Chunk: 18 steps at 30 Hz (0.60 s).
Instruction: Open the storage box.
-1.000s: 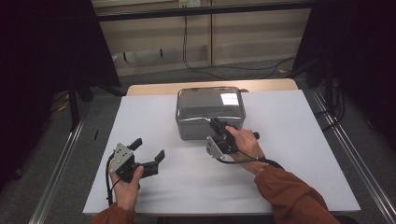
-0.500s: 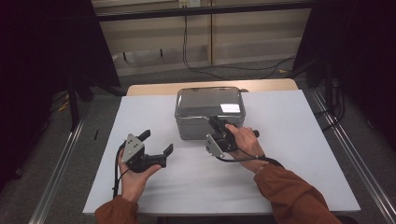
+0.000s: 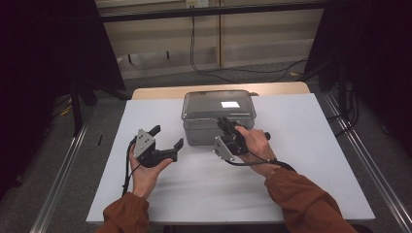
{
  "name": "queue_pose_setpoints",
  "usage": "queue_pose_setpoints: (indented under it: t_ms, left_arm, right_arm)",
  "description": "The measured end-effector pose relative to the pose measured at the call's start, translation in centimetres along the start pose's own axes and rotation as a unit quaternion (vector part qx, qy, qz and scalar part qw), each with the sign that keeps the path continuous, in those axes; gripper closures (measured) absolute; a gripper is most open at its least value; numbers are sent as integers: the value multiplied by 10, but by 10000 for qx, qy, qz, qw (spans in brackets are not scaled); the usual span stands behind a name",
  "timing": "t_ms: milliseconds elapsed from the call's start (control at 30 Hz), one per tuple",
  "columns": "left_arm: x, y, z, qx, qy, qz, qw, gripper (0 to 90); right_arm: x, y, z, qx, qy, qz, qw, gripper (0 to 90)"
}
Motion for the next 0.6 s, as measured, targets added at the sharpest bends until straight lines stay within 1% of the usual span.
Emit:
queue_pose_setpoints:
  t_ms: [67,133,167,200,233,333,367,400,467,500,600]
  left_arm:
    - [-3,2,-3,-18,-19,-29,10000,41]
    - [-8,4,-6,20,-50,25,10000,41]
    - [-11,5,-7,87,-69,38,9999,42]
    - [-14,6,-8,87,-32,19,10000,49]
    - [-16,7,-9,26,-17,-14,10000,49]
    - [-24,7,-13,-14,-29,11,10000,50]
    - [-27,8,-16,42,-75,0,10000,50]
    - [-29,9,-18,-1,-76,-34,10000,51]
    - [-34,10,-21,-40,-188,-10,9998,74]
    - [-36,10,-21,-67,-182,-5,9998,78]
    - [-42,11,-21,11,-223,2,9998,83]
  right_arm:
    - [0,-2,-1,5,-6,16,10000,803]
    - [0,-4,-1,-5,-15,27,10000,805]
    - [0,-5,-1,-12,-14,34,10000,805]
    - [0,-6,-1,-12,-30,38,10000,806]
    - [0,-7,-1,-32,-14,32,10000,807]
    - [0,-11,-2,-3,-14,58,10000,811]
    - [0,-13,-3,-22,-18,80,10000,811]
    - [0,-14,-3,-28,-12,65,10000,812]
    - [-1,-16,-3,-38,-23,77,10000,812]
    - [-1,-16,-4,-48,-17,76,10000,813]
    - [0,-15,-3,-39,5,90,10000,813]
Point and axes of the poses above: each handheld gripper's, and its own axes: x roughly backward along the jaws, z roughly out of its underside, y roughly to its left, the point moved 5 cm from there along -x, roughly forward along the jaws, and after that the axes turned 12 degrees about y, right-handed, at the moved point
